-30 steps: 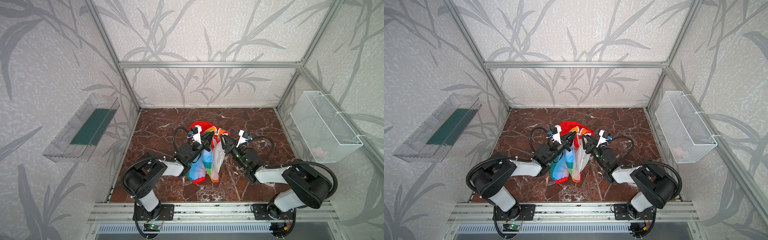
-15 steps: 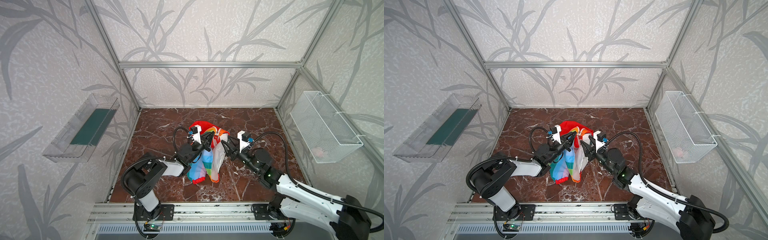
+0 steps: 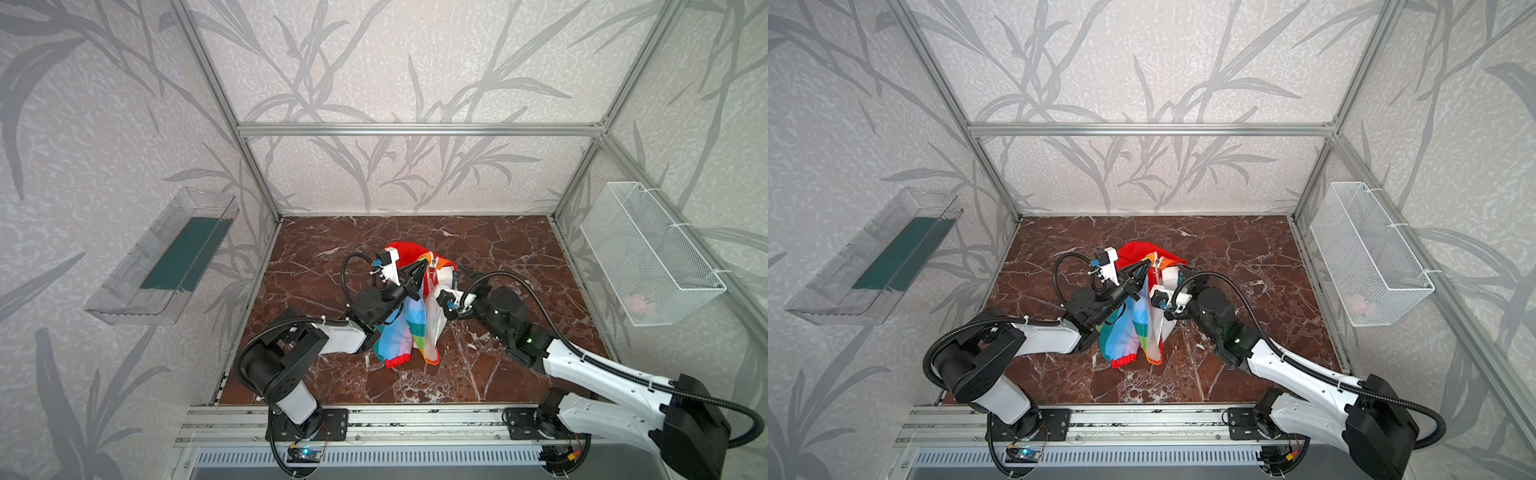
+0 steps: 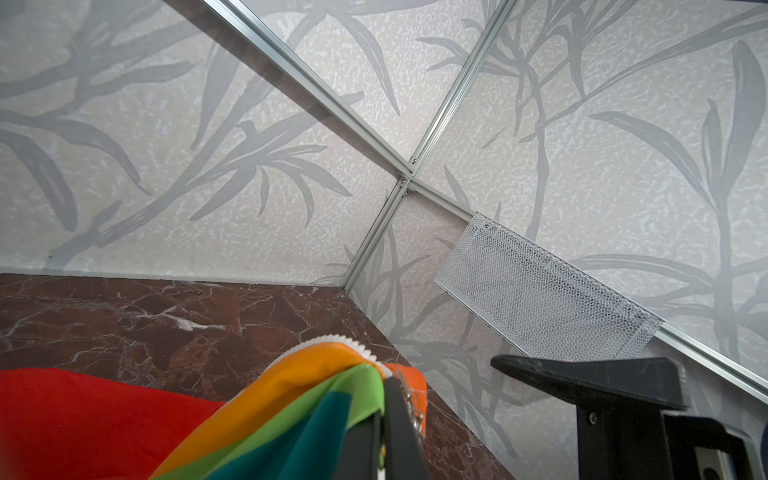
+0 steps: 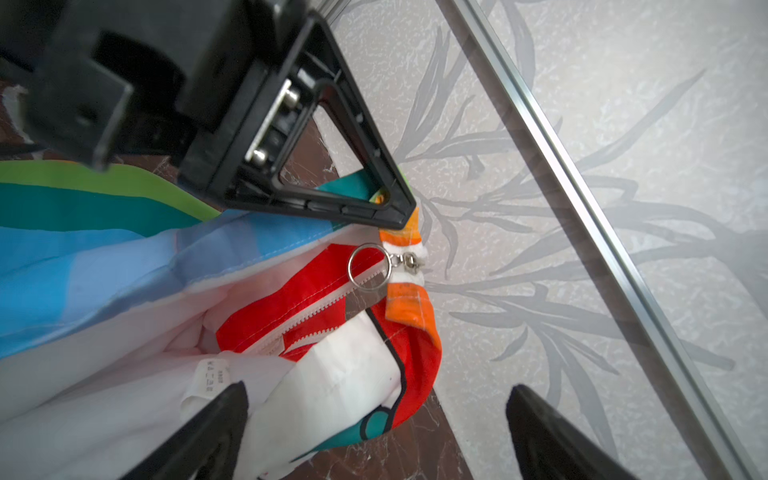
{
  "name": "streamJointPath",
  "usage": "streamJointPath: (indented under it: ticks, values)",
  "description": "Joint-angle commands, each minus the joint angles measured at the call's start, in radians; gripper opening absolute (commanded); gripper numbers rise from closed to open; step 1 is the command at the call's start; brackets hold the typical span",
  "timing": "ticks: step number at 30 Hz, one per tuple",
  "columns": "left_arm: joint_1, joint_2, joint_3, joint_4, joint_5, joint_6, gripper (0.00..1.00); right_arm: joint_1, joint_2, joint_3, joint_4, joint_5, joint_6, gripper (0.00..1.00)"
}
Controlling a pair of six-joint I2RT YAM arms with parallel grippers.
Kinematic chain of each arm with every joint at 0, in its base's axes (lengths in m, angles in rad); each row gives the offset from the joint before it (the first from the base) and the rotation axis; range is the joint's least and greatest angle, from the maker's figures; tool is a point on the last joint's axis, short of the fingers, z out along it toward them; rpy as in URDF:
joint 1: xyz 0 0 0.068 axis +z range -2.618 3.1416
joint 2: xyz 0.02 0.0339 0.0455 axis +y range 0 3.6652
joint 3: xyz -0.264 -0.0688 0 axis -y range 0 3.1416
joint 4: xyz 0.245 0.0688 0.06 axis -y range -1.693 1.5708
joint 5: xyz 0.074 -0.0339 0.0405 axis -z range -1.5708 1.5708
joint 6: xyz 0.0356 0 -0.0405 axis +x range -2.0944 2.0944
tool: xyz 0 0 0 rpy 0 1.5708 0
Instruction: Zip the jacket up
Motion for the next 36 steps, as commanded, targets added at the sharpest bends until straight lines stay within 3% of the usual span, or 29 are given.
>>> streamJointPath:
  ticks: [1,13,28,36]
  values:
    - [-0.003,-0.033,0.007,0.025,-0.014,-0.026,0.0,-0.009,0.046,0.057,0.123,-0.015,-0.134,1.0]
    - [-0.003,-0.044,0.01,0.026,-0.014,-0.024,0.0,-0.048,0.236,0.093,0.389,-0.042,-0.221,1.0]
    - [-0.003,-0.03,0.022,0.024,-0.013,-0.033,0.0,-0.072,0.195,0.147,0.213,-0.161,-0.145,0.96]
    - [-0.004,-0.028,0.022,0.024,-0.014,-0.037,0.0,-0.072,0.189,0.159,0.187,-0.17,-0.123,0.82]
